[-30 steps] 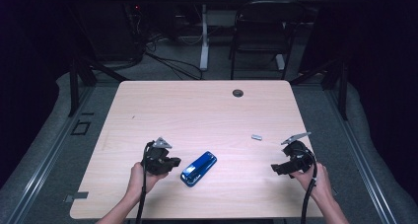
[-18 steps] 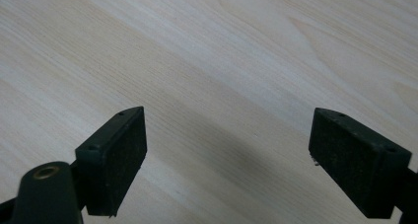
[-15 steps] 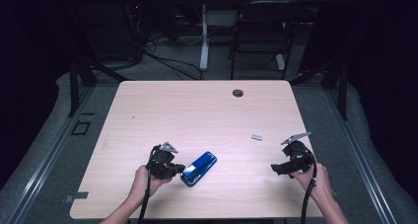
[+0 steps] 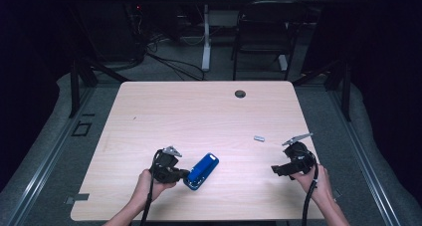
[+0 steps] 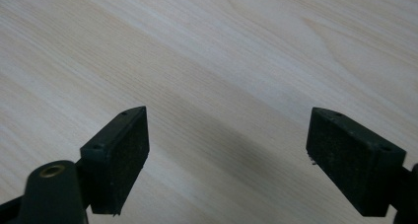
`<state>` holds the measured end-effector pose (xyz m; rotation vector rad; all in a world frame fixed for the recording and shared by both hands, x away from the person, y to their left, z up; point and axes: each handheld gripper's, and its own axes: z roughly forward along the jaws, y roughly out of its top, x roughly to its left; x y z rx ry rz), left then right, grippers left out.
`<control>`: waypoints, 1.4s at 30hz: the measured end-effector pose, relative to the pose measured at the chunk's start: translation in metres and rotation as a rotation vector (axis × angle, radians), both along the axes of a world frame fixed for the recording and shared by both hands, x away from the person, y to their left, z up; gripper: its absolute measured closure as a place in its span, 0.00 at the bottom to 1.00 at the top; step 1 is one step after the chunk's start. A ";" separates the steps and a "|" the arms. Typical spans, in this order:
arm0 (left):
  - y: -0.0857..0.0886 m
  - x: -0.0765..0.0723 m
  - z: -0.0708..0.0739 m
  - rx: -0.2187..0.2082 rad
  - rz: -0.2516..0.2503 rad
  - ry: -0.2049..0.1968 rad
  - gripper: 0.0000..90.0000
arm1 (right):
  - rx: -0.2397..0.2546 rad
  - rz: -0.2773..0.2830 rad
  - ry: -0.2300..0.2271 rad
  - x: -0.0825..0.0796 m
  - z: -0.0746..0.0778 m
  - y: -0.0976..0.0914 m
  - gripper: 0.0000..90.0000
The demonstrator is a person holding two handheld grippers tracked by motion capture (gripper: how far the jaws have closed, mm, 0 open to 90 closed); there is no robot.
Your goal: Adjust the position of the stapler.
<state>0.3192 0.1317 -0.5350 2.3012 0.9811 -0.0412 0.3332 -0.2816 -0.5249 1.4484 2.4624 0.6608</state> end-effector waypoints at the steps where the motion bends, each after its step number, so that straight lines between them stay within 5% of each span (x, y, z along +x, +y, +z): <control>1: -0.001 0.000 0.001 0.012 -0.013 -0.003 1.00 | 0.002 0.001 0.006 0.000 0.000 0.001 0.18; 9: 0.001 -0.001 -0.002 0.035 -0.007 0.010 1.00 | 0.005 0.007 0.006 -0.001 0.001 0.003 0.19; 14: -0.004 -0.004 -0.008 0.064 -0.047 0.057 1.00 | 0.015 0.007 0.007 -0.001 0.001 0.003 0.19; 16: -0.007 -0.006 -0.010 0.092 -0.055 0.046 1.00 | 0.016 0.012 0.010 -0.001 0.001 0.004 0.19; 32: -0.029 -0.021 -0.015 0.005 -0.078 0.067 1.00 | 0.005 0.029 0.013 -0.002 0.002 0.008 0.19; 42: -0.050 -0.031 -0.019 -0.035 -0.075 0.020 1.00 | 0.018 0.044 -0.003 -0.005 0.005 0.018 0.21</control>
